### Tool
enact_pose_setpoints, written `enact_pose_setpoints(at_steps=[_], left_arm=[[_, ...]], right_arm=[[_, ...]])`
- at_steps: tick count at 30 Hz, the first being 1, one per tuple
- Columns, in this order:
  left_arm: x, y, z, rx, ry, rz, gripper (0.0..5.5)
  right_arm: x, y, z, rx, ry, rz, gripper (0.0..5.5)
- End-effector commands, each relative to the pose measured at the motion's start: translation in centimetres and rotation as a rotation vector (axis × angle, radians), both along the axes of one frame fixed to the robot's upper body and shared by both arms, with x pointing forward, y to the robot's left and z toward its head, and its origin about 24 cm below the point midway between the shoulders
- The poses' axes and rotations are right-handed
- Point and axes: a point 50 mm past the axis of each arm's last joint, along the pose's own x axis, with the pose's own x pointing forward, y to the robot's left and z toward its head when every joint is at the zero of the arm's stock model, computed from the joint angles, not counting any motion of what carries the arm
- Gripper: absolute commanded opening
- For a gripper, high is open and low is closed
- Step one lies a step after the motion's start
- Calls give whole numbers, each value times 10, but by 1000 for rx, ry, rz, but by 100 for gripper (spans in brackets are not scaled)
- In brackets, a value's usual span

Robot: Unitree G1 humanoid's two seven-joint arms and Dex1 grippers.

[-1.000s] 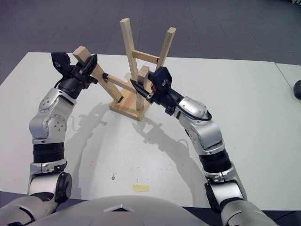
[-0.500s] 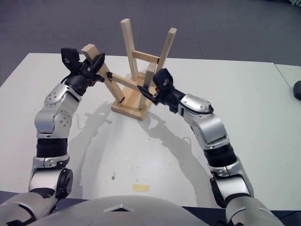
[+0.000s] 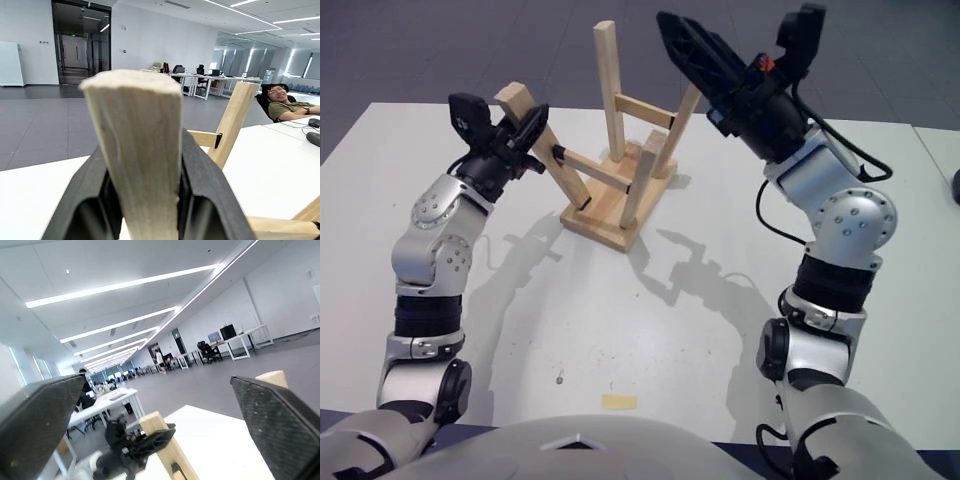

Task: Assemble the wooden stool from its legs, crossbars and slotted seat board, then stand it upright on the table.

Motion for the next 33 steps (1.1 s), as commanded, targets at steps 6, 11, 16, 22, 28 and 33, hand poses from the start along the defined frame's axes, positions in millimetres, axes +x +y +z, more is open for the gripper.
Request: enact_pose_setpoints(at_steps=[6, 11, 16, 22, 28, 33], left_arm=[[-20, -13, -36, 176, 179, -180, 105], [-21, -17, -44, 187, 203, -181, 106], [-24, -20, -48, 179, 221, -178, 109], [-23, -23, -47, 178, 223, -183, 109], [-23, -25, -46, 171, 221, -179, 109], [-24, -27, -50, 172, 233, -178, 113]], right_arm=[[-1, 3, -15, -211, -48, 129, 540], [7, 26, -59, -366, 22, 122, 540], [25, 43, -81, -429, 32, 108, 540], [32, 56, -79, -495, -32, 194, 540], [45, 55, -140, -733, 150, 130, 540], [34, 32, -205, -1024, 329, 72, 540]])
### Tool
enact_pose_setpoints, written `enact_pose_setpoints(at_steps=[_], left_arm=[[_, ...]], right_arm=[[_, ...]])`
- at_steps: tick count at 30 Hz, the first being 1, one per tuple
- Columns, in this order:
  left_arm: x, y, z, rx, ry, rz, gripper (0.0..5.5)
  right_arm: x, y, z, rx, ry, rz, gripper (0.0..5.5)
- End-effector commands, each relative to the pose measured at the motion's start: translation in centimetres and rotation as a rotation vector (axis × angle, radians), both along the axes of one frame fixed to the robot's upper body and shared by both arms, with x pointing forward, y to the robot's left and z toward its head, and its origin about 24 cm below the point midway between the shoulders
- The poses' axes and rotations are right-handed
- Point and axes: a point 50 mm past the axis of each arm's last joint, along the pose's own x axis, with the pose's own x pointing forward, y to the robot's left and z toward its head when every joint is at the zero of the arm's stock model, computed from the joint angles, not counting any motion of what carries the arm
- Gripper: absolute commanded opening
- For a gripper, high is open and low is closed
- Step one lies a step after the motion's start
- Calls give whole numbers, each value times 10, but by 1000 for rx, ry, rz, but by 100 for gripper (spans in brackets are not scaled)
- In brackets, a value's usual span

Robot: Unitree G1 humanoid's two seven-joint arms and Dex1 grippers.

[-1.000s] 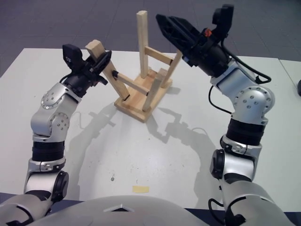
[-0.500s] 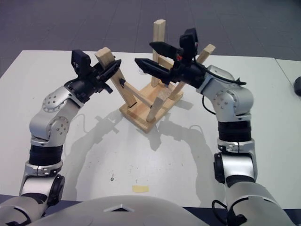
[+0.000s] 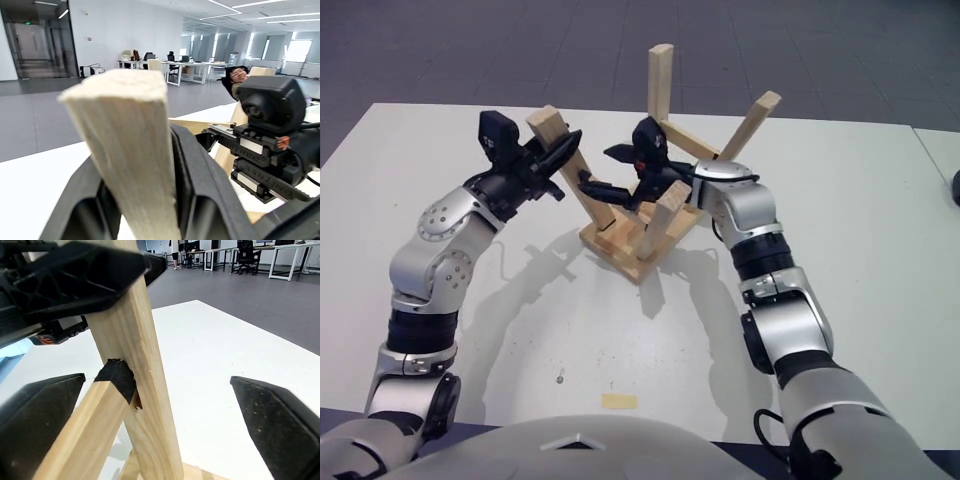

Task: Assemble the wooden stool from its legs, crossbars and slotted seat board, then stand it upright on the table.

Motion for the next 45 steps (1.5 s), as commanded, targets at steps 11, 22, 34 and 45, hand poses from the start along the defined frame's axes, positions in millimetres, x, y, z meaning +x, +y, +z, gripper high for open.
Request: enact_pose_setpoints(at_steps=[11, 22, 34, 45], left_arm=[[1, 5, -55, -44, 359, 128, 109], [-17, -17, -43, 121, 248, -55, 107], [-8, 3, -15, 134, 107, 136, 185], [-10, 1, 130, -192, -310, 65, 375]], right_arm=[[-29, -44, -103, -387, 262, -248, 540], [-9, -42, -14, 185, 189, -294, 540], [-44, -95, 109, 692, -40, -247, 540], [-49, -101, 101, 635, -68, -362, 540]])
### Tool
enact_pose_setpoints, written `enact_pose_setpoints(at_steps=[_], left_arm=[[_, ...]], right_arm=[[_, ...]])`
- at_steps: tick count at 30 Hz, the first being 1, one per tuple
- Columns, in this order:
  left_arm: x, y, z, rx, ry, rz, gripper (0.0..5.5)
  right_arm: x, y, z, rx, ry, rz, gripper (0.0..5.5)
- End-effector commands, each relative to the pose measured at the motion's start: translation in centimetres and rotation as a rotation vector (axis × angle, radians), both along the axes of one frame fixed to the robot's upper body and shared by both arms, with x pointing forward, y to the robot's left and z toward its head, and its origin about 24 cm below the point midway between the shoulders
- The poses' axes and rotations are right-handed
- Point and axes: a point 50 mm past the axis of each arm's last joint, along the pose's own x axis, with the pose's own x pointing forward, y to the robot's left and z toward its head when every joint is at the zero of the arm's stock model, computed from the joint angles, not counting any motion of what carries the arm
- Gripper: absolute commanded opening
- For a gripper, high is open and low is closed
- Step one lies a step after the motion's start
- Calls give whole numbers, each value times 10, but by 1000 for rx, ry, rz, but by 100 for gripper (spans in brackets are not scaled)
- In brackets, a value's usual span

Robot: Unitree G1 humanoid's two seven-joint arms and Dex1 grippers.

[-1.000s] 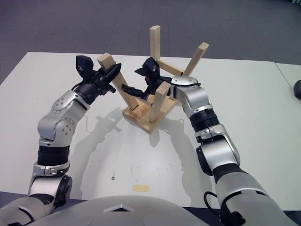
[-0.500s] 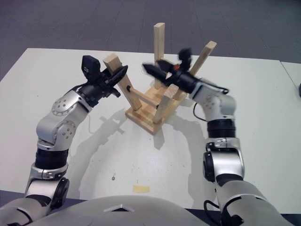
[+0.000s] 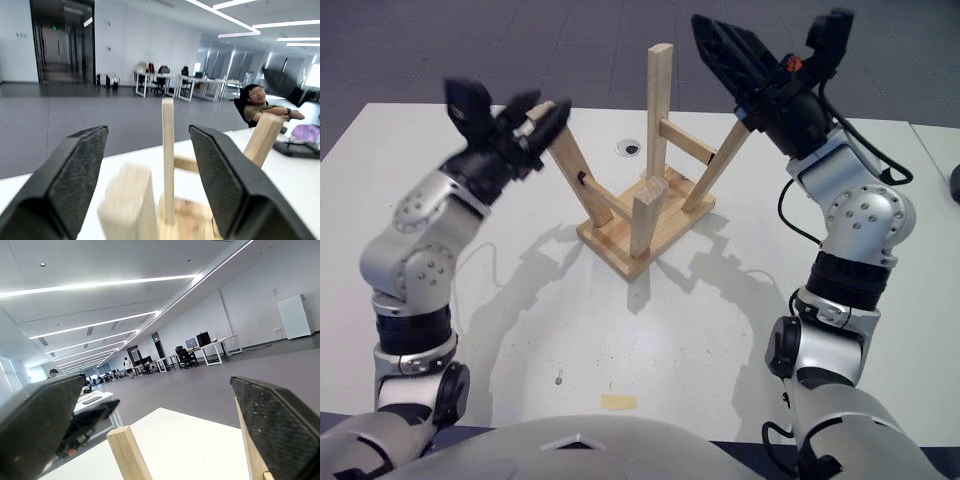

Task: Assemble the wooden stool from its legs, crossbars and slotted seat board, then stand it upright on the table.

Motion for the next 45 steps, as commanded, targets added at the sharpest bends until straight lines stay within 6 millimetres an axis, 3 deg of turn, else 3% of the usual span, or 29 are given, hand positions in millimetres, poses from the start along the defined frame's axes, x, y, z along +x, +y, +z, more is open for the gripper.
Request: enact_pose_setpoints(at_steps=[1, 4, 6, 8, 12, 14, 19, 22, 26, 29, 32, 36, 38, 40, 42, 45], left_arm=[[3, 0, 56, -14, -179, 11, 391], [35, -4, 69, 57, -205, 25, 457], [61, -5, 50, 57, -96, 28, 489], [73, -9, 9, 71, 63, 6, 518], [65, -12, -91, 54, 400, -23, 539], [58, -9, -110, 22, 465, -12, 539], [56, 5, -95, -42, 422, 38, 539], [57, 12, -80, -70, 373, 84, 539], [54, 32, -53, -146, 297, 214, 539], [48, 45, -36, -191, 248, 253, 539], [47, 47, -29, -213, 236, 254, 539], [46, 36, -42, -149, 269, 237, 539], [44, 34, -47, -131, 280, 245, 539], [41, 42, -48, -119, 280, 282, 539], [36, 62, -44, -110, 257, 358, 539], [34, 94, -27, -91, 185, 495, 539]], right_arm=[[-3, 6, 8, 4, -33, -19, 540], [-4, 14, 17, 35, -69, -24, 540], [-4, 18, 21, 34, -83, -46, 540], [-3, 20, 18, 35, -67, -56, 540], [-5, 27, -5, -52, -21, -103, 540], [-5, 28, -11, -63, -7, -127, 540], [-5, 32, -17, -57, 8, -128, 540], [0, 27, -5, -4, -27, -179, 540], [20, -15, 42, 124, -130, -467, 540], [41, -41, 53, 67, -119, -663, 540], [63, -45, 35, -102, -70, -765, 540], [73, -32, 0, -269, 13, -801, 540], [71, -36, -27, -388, 106, -849, 540], [58, -33, -65, -539, 219, -781, 540], [34, -4, -92, -656, 232, -524, 540], [-8, 63, -93, -615, 131, -92, 540]])
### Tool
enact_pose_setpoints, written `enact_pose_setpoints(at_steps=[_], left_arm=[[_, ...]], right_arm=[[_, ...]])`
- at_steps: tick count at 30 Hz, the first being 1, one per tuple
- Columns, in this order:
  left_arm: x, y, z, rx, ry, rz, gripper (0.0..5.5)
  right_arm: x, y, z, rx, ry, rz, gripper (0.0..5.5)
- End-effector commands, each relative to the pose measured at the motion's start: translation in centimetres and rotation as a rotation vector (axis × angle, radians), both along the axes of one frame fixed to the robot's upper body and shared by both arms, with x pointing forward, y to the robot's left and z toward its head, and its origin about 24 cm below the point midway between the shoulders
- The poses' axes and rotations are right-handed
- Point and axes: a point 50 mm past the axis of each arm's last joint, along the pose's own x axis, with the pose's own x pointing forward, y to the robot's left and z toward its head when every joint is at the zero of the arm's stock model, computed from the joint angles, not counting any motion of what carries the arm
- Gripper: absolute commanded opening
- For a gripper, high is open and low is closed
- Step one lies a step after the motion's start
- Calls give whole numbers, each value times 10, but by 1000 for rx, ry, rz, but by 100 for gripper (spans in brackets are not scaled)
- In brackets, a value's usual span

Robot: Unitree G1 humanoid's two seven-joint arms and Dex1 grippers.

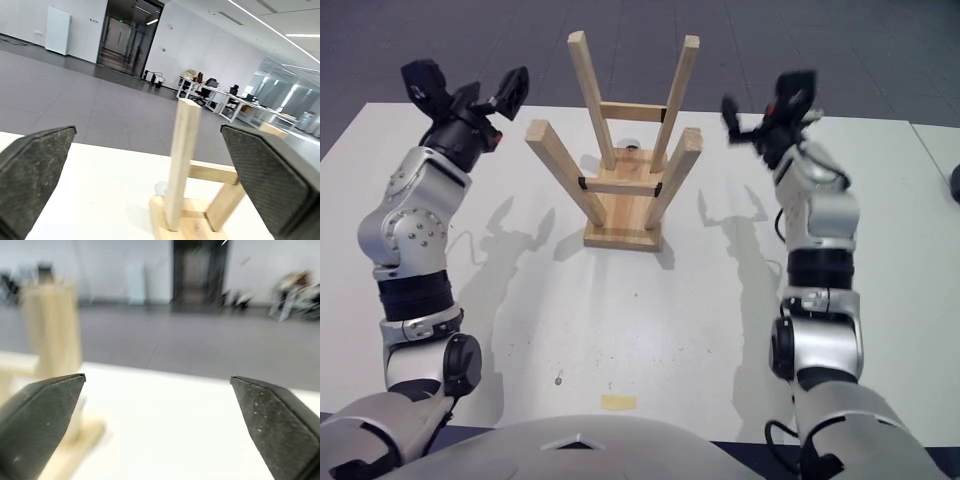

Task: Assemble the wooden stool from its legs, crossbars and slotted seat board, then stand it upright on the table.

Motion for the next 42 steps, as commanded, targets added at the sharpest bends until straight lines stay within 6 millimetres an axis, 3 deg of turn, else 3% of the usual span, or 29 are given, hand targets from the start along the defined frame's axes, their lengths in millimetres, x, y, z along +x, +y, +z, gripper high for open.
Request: enact_pose_setpoints(at_steps=[1, 3, 4, 9, 13, 16, 17, 20, 24, 26, 31, 36, 42], left_arm=[[-4, 43, 22, 77, -70, 189, 539], [-1, 53, 22, 82, -65, 229, 539], [-1, 56, 20, 95, -55, 243, 539], [-5, 68, 0, 107, 0, 305, 539], [-17, 91, -7, 172, 29, 377, 539], [-37, 117, -21, 377, 97, 401, 539], [-45, 127, -33, 538, 158, 380, 539], [-71, 142, -69, 789, 329, 165, 539], [-102, 125, -100, 854, 531, -321, 539], [-102, 106, -102, 833, 535, -486, 539], [-66, 62, -92, 756, 384, -551, 539], [-52, 40, -81, 730, 311, -602, 539], [-50, 33, -83, 753, 316, -645, 539]], right_arm=[[-52, 85, 13, 103, -5, 549, 540], [-67, 100, 17, 131, -8, 665, 540], [-70, 98, 16, 136, -3, 680, 540], [-86, 81, 4, 179, 101, 774, 540], [-100, 49, -28, 101, 293, 775, 540], [-90, 31, -37, 23, 297, 699, 540], [-83, 28, -36, 11, 267, 678, 540], [-63, 23, -28, 40, 158, 657, 540], [-43, 25, -19, 24, 77, 744, 540], [-37, 28, -25, -31, 84, 819, 540], [-16, 52, -35, -20, 54, 893, 540], [-7, 88, -41, -14, 9, 966, 540], [-29, 73, -52, 27, 122, 1071, 540]])
